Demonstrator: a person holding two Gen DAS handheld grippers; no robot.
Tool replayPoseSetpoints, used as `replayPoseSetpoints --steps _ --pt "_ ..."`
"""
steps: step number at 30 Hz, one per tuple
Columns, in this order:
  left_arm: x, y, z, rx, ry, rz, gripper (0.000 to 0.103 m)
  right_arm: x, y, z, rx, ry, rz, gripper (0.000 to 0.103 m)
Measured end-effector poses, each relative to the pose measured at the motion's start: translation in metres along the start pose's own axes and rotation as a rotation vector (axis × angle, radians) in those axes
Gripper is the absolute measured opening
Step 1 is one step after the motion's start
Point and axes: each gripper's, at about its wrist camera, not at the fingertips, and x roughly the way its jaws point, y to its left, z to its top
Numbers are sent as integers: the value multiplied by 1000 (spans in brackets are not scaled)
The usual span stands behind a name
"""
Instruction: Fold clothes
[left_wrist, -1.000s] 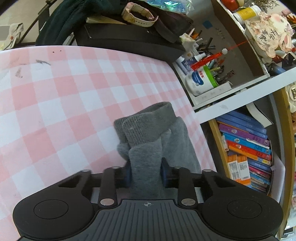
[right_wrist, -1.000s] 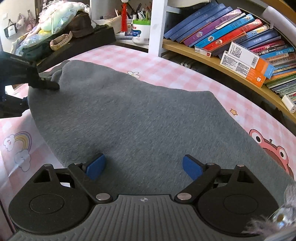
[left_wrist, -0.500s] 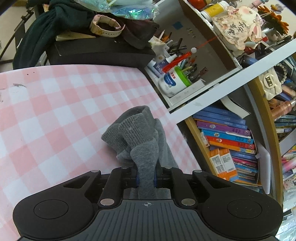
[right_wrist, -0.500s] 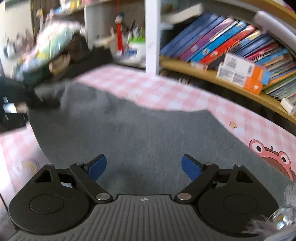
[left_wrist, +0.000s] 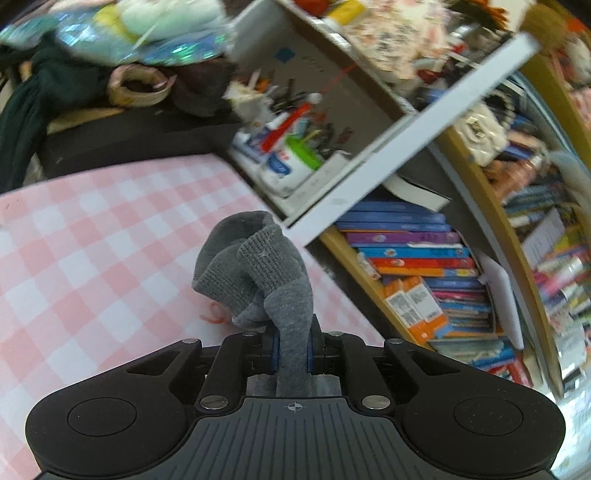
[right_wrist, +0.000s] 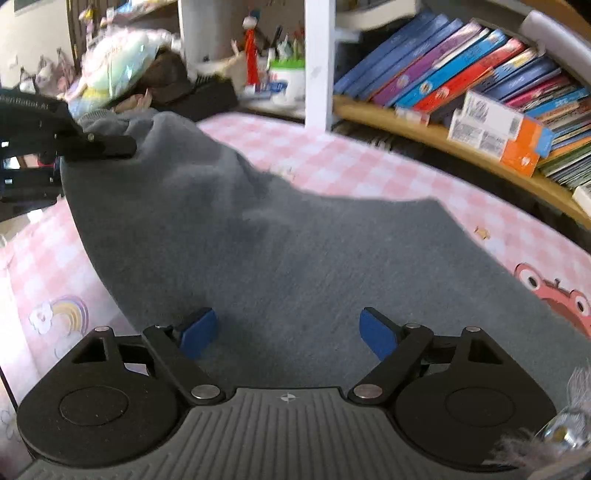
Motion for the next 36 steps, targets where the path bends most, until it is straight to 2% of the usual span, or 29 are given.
replayPoseSetpoints --steps 3,12,22,26,29,31,34,36 --pt "-3 -16 0 81 -4 -29 11 -14 -11 3 46 -42 -5 85" --pt "-10 -64 -12 364 8 -84 11 -56 -56 -15 266 -86 -92 85" --pt "-3 -109 -42 620 85 -127 11 -99 -102 -34 489 -126 -183 85" --pt "11 -124 -64 698 179 -146 13 -105 -109 -40 524 -128 -197 85" --pt "26 -131 -87 727 287 -145 28 -106 -113 -44 550 -120 -201 85" --pt "39 -131 -105 745 408 -161 42 -106 -116 -46 567 -115 -200 85" --pt "47 -131 -120 770 522 -192 50 -105 -117 -47 580 -105 -188 85" --pt "43 -131 -119 767 510 -213 52 -104 -117 -48 587 -99 -176 85"
